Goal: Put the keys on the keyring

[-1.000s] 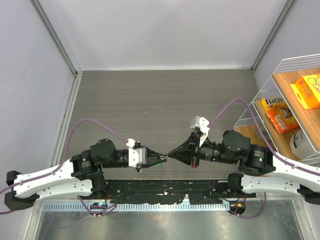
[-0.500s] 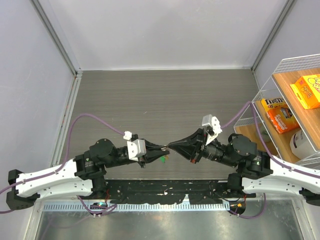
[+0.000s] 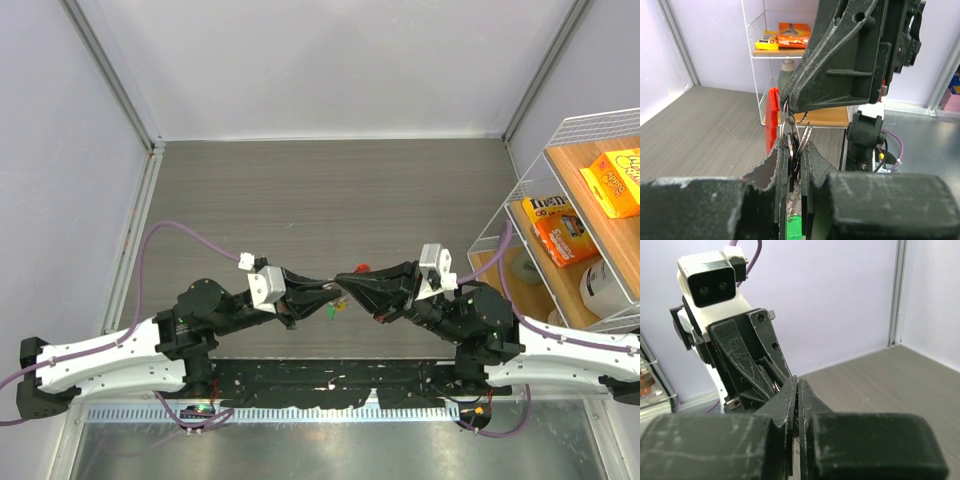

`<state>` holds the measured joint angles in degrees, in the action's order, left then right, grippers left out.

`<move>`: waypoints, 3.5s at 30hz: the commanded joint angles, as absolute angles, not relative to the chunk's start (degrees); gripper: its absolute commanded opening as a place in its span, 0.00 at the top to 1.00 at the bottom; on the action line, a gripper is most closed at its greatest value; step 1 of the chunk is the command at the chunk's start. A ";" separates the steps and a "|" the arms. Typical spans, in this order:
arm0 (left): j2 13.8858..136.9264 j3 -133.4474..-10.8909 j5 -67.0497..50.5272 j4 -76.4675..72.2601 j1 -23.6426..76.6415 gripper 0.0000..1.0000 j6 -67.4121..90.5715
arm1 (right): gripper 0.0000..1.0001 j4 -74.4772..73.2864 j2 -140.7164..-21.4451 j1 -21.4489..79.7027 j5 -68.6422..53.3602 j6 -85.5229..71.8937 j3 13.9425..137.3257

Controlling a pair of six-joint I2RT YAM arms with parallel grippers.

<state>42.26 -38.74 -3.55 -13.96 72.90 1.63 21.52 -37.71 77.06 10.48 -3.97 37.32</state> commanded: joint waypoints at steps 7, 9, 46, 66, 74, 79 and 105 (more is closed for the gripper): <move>43.68 -37.97 -7.29 -18.10 73.92 1.00 6.33 | 0.94 47.28 -42.27 79.10 12.57 10.45 36.83; 43.77 -38.06 -7.82 -18.72 74.00 1.00 6.77 | 0.94 49.65 -42.71 79.28 11.78 12.47 36.21; 41.49 -37.18 -11.08 -21.97 73.92 1.00 9.32 | 0.64 81.21 -51.16 79.80 7.91 28.92 31.64; 38.41 -41.74 -13.80 -2.65 74.00 1.00 -1.56 | 0.47 -13.24 -35.59 79.80 9.32 -2.80 60.72; 39.46 -47.10 -14.76 9.39 73.92 1.00 -8.34 | 0.47 -38.48 -45.17 79.80 2.72 -9.66 72.77; 40.60 -49.22 -16.96 14.93 74.00 1.00 -10.63 | 0.47 -40.25 -45.70 79.80 2.03 -13.26 71.90; 45.62 -52.91 -16.44 22.59 76.90 1.00 -14.94 | 0.59 -39.64 -54.14 79.80 1.67 -22.94 71.10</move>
